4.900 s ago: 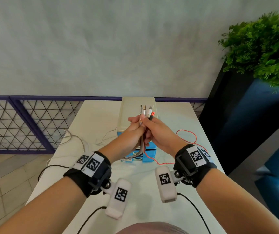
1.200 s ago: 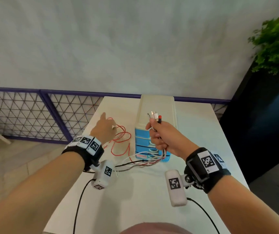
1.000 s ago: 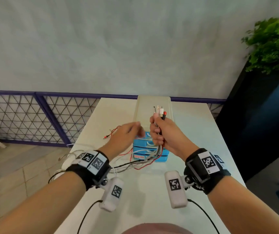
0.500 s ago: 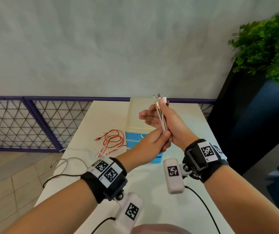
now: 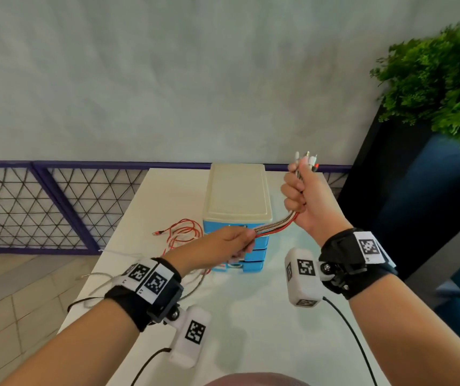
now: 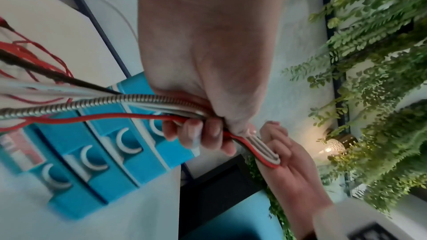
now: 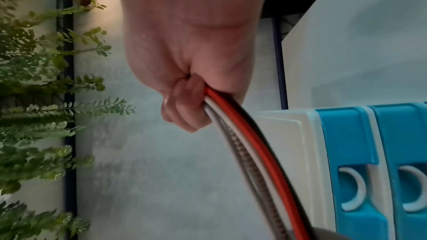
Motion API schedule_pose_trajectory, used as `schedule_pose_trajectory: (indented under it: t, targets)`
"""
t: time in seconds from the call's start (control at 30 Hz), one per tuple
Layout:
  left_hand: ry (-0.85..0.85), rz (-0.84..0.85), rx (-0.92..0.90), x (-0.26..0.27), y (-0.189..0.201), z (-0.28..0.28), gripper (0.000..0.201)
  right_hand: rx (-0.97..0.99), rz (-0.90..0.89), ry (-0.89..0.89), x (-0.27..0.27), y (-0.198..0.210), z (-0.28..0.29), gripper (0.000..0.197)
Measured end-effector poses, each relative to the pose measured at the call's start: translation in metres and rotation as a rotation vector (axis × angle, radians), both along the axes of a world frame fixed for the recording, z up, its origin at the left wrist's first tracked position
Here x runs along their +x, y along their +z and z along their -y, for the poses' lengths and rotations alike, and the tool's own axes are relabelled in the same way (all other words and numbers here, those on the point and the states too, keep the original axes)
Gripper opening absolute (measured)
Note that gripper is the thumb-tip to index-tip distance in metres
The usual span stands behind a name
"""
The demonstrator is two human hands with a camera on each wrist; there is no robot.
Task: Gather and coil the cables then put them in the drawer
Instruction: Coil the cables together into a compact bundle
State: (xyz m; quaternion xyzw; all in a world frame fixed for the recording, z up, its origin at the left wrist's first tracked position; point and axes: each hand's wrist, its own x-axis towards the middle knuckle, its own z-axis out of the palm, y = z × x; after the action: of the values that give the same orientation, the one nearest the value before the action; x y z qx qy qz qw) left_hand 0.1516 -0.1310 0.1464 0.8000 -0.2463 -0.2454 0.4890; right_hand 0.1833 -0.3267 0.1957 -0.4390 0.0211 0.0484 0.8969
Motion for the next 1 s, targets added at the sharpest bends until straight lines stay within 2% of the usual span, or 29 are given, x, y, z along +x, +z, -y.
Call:
schedule_pose_trajectory:
  t: [0.1,0.2,0.27,0.37,0.47,0.57,0.63,0.7,0.87,0.93,1.0]
  targets:
    - [0.019,0.027,0.020,0.010,0.010,-0.005,0.032,-0.186,-0.059,0.141,-0.009,0.001,-0.002,0.033]
    - [-0.003,-0.014,0.094,0.014,0.028,-0.008,0.046,-0.306,-0.080,0.278,-0.014,0.001,-0.004,0.032]
    - [-0.013,-0.003,0.154,0.016,0.032,-0.010,0.049,-0.218,-0.078,0.330,-0.014,0.001,-0.006,0.031]
    - [-0.037,0.040,0.206,0.014,0.031,-0.009,0.052,0.092,-0.050,0.337,-0.010,0.002,-0.005,0.022]
    - [-0.053,0.066,0.238,0.010,0.029,-0.005,0.042,0.263,0.009,0.319,-0.010,-0.001,-0.009,0.019]
    - [-0.025,0.048,0.177,0.008,0.024,-0.004,0.042,0.173,0.012,0.312,-0.012,-0.001,-0.012,0.024]
    - [0.059,0.050,0.098,0.009,0.020,-0.007,0.047,0.093,0.003,0.303,-0.012,0.000,-0.007,0.027]
    - [0.114,0.119,0.089,0.010,0.017,-0.012,0.053,0.024,-0.003,0.269,-0.011,0.000,-0.002,0.027]
    - [0.090,0.184,0.086,0.012,0.005,-0.021,0.056,-0.055,-0.055,0.170,-0.009,-0.003,0.000,0.028]
    - [0.123,0.242,0.127,0.015,0.004,-0.020,0.057,-0.151,-0.075,0.201,-0.009,-0.003,-0.001,0.028]
    - [0.152,0.309,0.183,0.017,0.008,-0.017,0.058,-0.282,-0.100,0.308,-0.011,0.000,-0.004,0.030]
